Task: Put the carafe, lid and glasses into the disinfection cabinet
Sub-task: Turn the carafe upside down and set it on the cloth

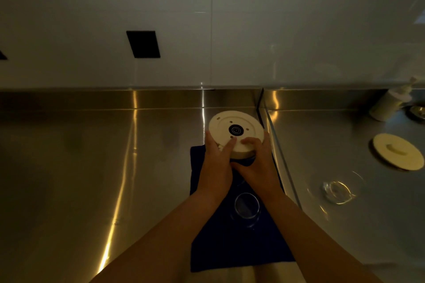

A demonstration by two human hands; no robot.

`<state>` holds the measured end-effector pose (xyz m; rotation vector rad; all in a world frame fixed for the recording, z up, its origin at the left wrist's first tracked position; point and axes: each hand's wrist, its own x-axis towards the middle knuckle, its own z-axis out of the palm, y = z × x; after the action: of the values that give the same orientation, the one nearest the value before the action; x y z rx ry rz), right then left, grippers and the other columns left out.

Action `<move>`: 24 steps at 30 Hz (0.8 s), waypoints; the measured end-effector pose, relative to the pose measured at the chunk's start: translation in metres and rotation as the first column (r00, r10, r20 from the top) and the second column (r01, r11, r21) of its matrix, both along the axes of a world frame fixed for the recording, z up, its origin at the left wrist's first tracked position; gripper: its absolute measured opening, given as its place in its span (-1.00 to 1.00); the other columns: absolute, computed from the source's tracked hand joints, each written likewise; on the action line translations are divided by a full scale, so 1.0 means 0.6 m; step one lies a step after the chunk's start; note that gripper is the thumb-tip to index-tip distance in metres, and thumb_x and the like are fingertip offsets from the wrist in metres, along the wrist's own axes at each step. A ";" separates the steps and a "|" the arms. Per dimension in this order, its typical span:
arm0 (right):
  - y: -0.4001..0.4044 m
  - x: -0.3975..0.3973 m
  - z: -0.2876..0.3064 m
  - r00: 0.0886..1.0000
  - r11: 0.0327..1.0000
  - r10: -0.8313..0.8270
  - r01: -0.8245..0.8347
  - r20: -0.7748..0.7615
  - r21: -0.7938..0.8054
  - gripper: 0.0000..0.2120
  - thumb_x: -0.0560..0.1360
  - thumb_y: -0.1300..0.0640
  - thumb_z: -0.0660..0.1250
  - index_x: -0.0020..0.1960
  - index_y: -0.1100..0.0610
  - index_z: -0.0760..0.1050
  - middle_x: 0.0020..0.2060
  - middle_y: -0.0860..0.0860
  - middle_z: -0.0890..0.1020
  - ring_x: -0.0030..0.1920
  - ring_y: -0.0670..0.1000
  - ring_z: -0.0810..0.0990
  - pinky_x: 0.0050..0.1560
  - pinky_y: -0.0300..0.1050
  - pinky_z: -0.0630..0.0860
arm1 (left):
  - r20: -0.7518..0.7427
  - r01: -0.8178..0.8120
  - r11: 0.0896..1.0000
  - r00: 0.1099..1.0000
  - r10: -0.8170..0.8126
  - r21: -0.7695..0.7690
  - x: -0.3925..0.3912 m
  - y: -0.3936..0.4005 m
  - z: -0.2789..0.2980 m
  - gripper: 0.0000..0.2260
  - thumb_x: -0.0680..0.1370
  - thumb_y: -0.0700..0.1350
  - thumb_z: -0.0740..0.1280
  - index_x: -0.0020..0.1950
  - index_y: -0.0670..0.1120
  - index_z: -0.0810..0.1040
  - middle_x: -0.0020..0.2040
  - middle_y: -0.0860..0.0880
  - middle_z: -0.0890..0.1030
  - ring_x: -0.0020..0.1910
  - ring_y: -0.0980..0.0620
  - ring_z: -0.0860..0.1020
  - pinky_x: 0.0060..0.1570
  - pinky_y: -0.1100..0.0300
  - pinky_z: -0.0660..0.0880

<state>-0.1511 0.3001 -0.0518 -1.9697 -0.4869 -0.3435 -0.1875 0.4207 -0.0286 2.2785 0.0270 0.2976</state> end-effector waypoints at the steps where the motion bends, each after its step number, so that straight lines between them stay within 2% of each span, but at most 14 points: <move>1: -0.006 -0.002 0.002 1.000 1.000 -0.012 0.012 0.000 -0.010 -0.46 0.26 0.10 0.57 0.12 -0.11 0.38 0.39 -0.03 0.19 0.35 -0.03 0.32 0.23 -0.12 0.47 | 0.042 0.029 0.999 0.999 -0.030 0.026 -0.002 -0.005 0.001 -0.46 0.57 -0.30 0.19 0.53 -0.09 0.12 0.54 -0.14 -0.15 0.48 -0.09 0.08 0.43 0.21 0.15; 3: -0.020 -0.006 0.003 0.999 0.998 -0.051 0.051 0.002 -0.025 -0.47 0.26 0.12 0.57 0.11 -0.08 0.38 0.41 0.00 0.18 0.36 0.01 0.31 0.23 -0.11 0.47 | 0.096 0.084 0.994 0.991 -0.090 0.068 -0.001 -0.014 -0.004 -0.50 0.59 -0.26 0.20 0.51 -0.06 0.19 0.54 -0.09 -0.15 0.48 0.01 0.07 0.41 0.32 0.10; 5: -0.025 -0.012 -0.003 0.996 0.995 -0.087 0.088 0.024 -0.037 -0.47 0.25 0.14 0.57 0.11 0.00 0.40 0.42 0.03 0.16 0.37 0.04 0.30 0.21 -0.01 0.48 | 0.072 0.118 0.993 0.990 -0.119 0.025 0.004 -0.018 -0.013 -0.47 0.58 -0.27 0.21 0.52 -0.07 0.15 0.54 -0.04 -0.11 0.48 0.01 0.08 0.40 0.34 0.11; 6: -0.027 -0.015 -0.005 0.994 0.994 -0.107 0.107 0.006 -0.030 -0.47 0.25 0.15 0.58 0.11 0.04 0.40 0.42 0.04 0.16 0.37 0.05 0.30 0.20 0.03 0.49 | 0.049 0.128 0.992 0.990 -0.129 0.014 0.005 -0.018 -0.016 -0.44 0.57 -0.30 0.21 0.53 -0.04 0.13 0.54 -0.07 -0.10 0.48 -0.04 0.09 0.41 0.26 0.15; 8: -0.029 -0.021 -0.008 0.993 0.993 -0.118 0.117 -0.028 -0.028 -0.46 0.26 0.15 0.58 0.13 0.07 0.39 0.44 0.06 0.12 0.38 0.06 0.28 0.19 0.06 0.49 | 0.002 0.159 0.987 0.987 -0.159 0.027 0.003 -0.015 -0.024 -0.34 0.55 -0.34 0.22 0.52 0.14 0.04 0.54 -0.14 -0.11 0.49 -0.14 0.10 0.42 0.05 0.22; 10: -0.030 -0.025 -0.013 0.992 0.992 -0.122 0.120 -0.032 -0.050 -0.45 0.28 0.13 0.57 0.16 0.07 0.38 0.47 0.06 0.07 0.41 0.03 0.23 0.24 0.03 0.46 | -0.005 0.198 0.970 0.980 -0.199 0.139 0.000 -0.010 -0.032 -0.30 0.56 -0.31 0.25 0.48 0.23 -0.01 0.53 -0.12 -0.24 0.50 -0.13 0.02 0.42 0.05 0.22; 13: -0.034 -0.029 -0.019 0.992 0.986 -0.124 0.123 0.005 -0.110 -0.44 0.30 0.13 0.56 0.20 0.05 0.37 0.51 0.03 -0.03 0.46 -0.01 0.09 0.35 -0.08 0.29 | -0.071 0.221 0.889 0.975 -0.211 0.402 0.004 -0.002 -0.027 -0.33 0.54 -0.26 0.29 0.53 0.08 0.05 0.43 -0.04 -0.41 0.49 -0.20 -0.25 0.41 -0.03 0.14; 15: -0.037 -0.027 -0.021 0.991 0.970 -0.129 0.134 0.042 -0.204 -0.43 0.32 0.13 0.54 0.25 0.10 0.39 0.51 0.08 0.00 0.50 0.09 -0.03 0.39 -0.06 0.07 | -0.049 0.217 0.816 0.973 -0.226 0.536 0.010 -0.002 -0.018 -0.36 0.54 -0.22 0.28 0.53 0.05 0.06 0.45 -0.08 -0.37 0.44 -0.17 -0.38 0.45 -0.10 -0.12; 17: -0.043 -0.024 -0.019 0.991 0.948 -0.125 0.135 0.053 -0.288 -0.41 0.34 0.12 0.52 0.30 0.12 0.39 0.49 0.05 0.02 0.50 0.10 -0.13 0.39 -0.09 -0.09 | -0.048 0.236 0.765 0.964 -0.261 0.600 0.014 -0.005 -0.010 -0.37 0.54 -0.21 0.25 0.53 0.02 0.05 0.53 -0.12 -0.25 0.46 -0.15 -0.36 0.40 -0.04 -0.30; 20: -0.054 -0.028 -0.015 0.992 0.920 -0.094 0.118 0.080 -0.373 -0.41 0.37 0.18 0.50 0.34 0.15 0.38 0.48 0.06 0.09 0.50 0.12 -0.14 0.39 -0.24 -0.18 | -0.091 0.256 0.750 0.963 -0.255 0.610 0.013 -0.008 -0.011 -0.34 0.54 -0.18 0.29 0.54 -0.02 0.00 0.55 -0.13 -0.08 0.51 -0.14 -0.22 0.43 -0.03 -0.26; 24: -0.072 -0.033 -0.012 0.994 0.887 -0.043 0.082 0.097 -0.454 -0.36 0.40 0.25 0.45 0.42 0.14 0.29 0.48 0.04 0.11 0.50 0.14 -0.11 0.39 -0.12 -0.13 | -0.098 0.221 0.762 0.974 -0.204 0.609 0.014 -0.020 -0.014 -0.37 0.55 -0.16 0.24 0.54 0.01 -0.01 0.55 -0.11 -0.04 0.51 -0.10 -0.17 0.47 -0.07 -0.19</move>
<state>-0.1706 0.2571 -0.0588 -2.4431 -0.6003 -0.3782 -0.1790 0.4086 -0.0372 2.9078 -0.3710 0.1665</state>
